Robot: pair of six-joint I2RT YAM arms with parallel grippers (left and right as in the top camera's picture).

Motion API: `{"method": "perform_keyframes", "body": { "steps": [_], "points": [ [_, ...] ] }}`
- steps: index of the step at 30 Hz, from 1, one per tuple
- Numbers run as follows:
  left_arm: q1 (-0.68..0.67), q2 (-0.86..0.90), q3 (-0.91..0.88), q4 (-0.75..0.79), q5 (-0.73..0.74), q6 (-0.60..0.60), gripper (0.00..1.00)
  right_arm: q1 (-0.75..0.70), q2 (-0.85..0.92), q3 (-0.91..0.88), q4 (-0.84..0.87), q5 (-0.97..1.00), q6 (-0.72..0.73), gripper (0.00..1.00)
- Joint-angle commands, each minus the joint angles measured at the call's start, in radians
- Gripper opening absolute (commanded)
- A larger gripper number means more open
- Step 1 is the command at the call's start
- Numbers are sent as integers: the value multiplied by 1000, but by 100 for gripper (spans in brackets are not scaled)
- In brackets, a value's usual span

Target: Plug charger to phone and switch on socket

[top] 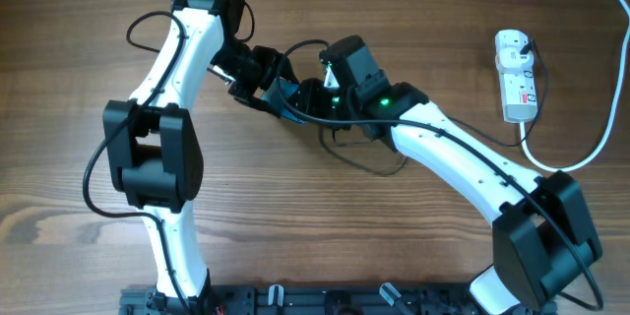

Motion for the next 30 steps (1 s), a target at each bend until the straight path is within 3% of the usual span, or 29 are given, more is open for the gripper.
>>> {"method": "perform_keyframes", "body": {
  "steps": [1, 5, 15, 24, 30],
  "points": [
    [-5, -43, 25, -2, 16, -14, 4, 11, 34, -1, 13, 29, 24, 40],
    [-5, -43, 25, -2, 16, -14, 4, 11, 55, -1, 15, 29, 26, 35],
    [-5, -43, 25, -2, 16, -14, 4, 11, 55, -1, 52, 27, 52, 4],
    [-4, -43, 25, 2, 16, -13, 4, 8, 55, 0, 78, 21, 52, 4],
    [-4, -43, 25, 28, -50, -12, 4, -70, 54, 0, 72, -14, 52, 4]
  ]
}}
